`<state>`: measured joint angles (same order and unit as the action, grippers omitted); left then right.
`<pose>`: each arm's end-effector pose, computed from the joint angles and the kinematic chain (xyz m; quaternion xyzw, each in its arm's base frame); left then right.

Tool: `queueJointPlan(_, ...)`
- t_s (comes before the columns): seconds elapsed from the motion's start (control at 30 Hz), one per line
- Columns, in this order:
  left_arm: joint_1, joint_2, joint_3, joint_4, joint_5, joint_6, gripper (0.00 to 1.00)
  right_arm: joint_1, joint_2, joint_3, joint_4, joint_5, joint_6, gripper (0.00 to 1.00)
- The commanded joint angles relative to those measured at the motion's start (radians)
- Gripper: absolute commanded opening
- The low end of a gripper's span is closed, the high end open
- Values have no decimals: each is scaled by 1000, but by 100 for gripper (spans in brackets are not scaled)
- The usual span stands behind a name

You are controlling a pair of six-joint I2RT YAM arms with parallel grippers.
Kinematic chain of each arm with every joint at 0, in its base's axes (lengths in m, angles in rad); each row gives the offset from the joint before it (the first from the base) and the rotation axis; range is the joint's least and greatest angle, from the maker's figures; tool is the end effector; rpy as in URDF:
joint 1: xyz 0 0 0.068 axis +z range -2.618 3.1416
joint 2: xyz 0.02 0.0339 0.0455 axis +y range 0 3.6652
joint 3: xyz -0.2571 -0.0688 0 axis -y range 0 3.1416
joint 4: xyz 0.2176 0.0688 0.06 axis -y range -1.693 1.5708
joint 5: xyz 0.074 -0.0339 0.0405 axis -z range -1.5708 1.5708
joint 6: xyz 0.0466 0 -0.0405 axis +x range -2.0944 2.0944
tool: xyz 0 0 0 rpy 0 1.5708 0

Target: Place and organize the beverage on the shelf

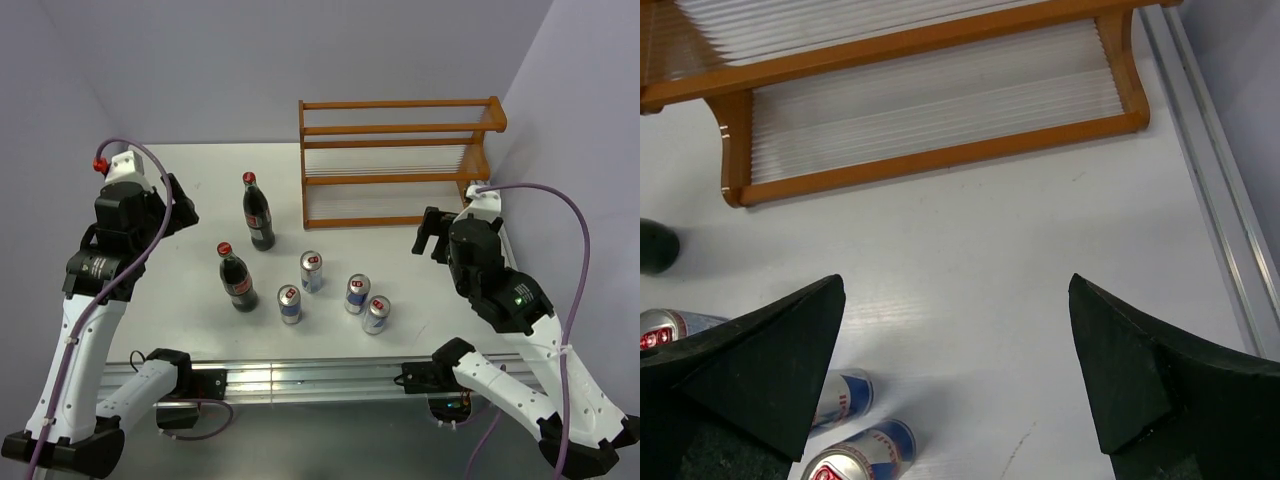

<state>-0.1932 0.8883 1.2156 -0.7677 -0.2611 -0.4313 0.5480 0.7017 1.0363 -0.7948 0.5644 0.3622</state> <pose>0.1517 -0.0174 0.3890 -0.1687 0.8231 -0.0585 0.5391 0.1078 0.0366 0.3572 0.0705 0.8262 0.0100 0.5588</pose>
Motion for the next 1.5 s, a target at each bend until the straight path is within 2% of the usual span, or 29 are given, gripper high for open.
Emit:
queueJointPlan(0.0, 3, 15, 48, 45, 36, 12, 99, 7, 15, 10, 23, 12, -9, 100)
queueJointPlan(0.23, -3, 135, 142, 47, 154, 23, 99, 7, 39, -25, 51, -52, -8, 100)
queueJointPlan(0.3, -35, 181, 192, 39, 158, 28, 99, 7, 33, -39, 66, -67, -12, 100)
queueJointPlan(0.5, -282, 360, 376, -38, -16, 22, 100, 7, 41, -33, 62, -78, -12, 100)
queueJointPlan(0.57, -327, 408, 410, -45, -46, 14, 100, 6, 36, -33, 60, -87, -11, 100)
queueJointPlan(0.73, -383, 488, 418, -38, -139, -3, 100, 7, 18, -42, 63, -103, -20, 100)
queueJointPlan(0.9, -396, 520, 334, 65, -178, 9, 97, 7, 7, -55, 81, -126, -23, 100)
queueJointPlan(1.13, -400, 541, 234, 229, -273, 32, 82, 7, 24, -59, 92, -150, -23, 100)
queueJointPlan(1.3, -400, 577, 246, 275, -285, 51, 70, 6, 30, -85, 135, -228, -17, 100)
queueJointPlan(1.33, -400, 598, 261, 268, -290, 51, 63, 7, 35, -87, 137, -233, -17, 100)
queueJointPlan(1.4, -399, 620, 280, 243, -300, 48, 58, 7, 39, -88, 140, -233, -20, 100)
queueJointPlan(1.43, -399, 638, 297, 237, -306, 48, 50, 7, 39, -88, 141, -235, -23, 99)
queueJointPlan(1.47, -400, 644, 303, 229, -308, 46, 48, 7, 41, -90, 147, -235, -25, 99)
